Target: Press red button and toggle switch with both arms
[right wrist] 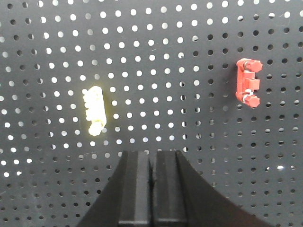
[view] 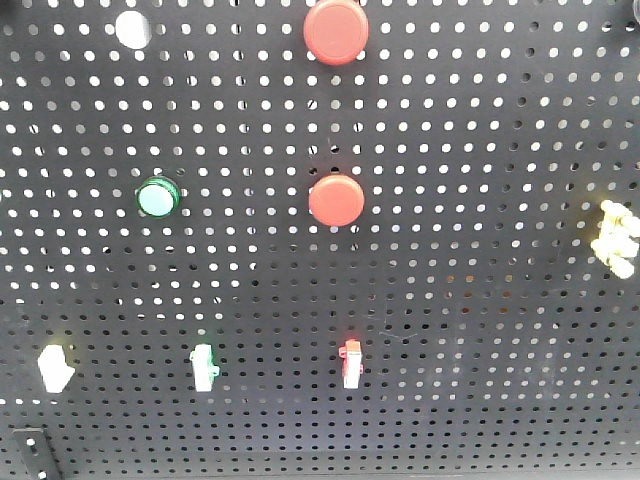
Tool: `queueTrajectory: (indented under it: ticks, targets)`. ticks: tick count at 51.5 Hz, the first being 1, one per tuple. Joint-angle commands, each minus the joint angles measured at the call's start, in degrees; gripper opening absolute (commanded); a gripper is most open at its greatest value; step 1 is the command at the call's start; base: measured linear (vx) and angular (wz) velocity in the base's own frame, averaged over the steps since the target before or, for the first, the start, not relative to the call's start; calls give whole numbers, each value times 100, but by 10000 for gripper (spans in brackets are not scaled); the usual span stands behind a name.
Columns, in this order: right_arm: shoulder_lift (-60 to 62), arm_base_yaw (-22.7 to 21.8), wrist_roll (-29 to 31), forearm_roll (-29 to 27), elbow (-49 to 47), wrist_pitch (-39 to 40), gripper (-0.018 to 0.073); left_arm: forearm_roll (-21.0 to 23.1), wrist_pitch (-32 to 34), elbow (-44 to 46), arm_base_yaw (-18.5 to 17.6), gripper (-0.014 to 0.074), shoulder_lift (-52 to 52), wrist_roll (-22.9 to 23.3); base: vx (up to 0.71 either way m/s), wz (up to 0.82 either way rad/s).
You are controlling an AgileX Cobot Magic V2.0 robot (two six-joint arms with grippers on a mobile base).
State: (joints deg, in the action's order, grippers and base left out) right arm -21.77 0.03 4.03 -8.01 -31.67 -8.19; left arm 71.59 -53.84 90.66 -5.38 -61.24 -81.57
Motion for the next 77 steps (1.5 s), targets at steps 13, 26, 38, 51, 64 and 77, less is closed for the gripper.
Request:
queueTrajectory:
  ticks: [13,26,38,51,64,77]
  targets:
    - [-76,-23,54,-2,-190,438,0,401,58,457,-756,1,-626,-278,0,0]
    - [-76,-23,142,19,-190,438,0,400,700,457,-1647,1,-1149,-526,0,0]
    - [-76,-23,156,39,-190,438,0,410,1572,457,-2274,1,-1496,-921,0,0]
    - [-76,-23,161,40,-190,438,0,310,2159,550,-2734,1,-1837,-947,0,0]
    - [-76,-23,456,40,-190,438,0,259,2661,861,-2733,1,-2103,-897,0,0]
    - [-76,-23,479,40,-190,452,0,247,2959,910,-2733,1,-2275,-877,0,0]
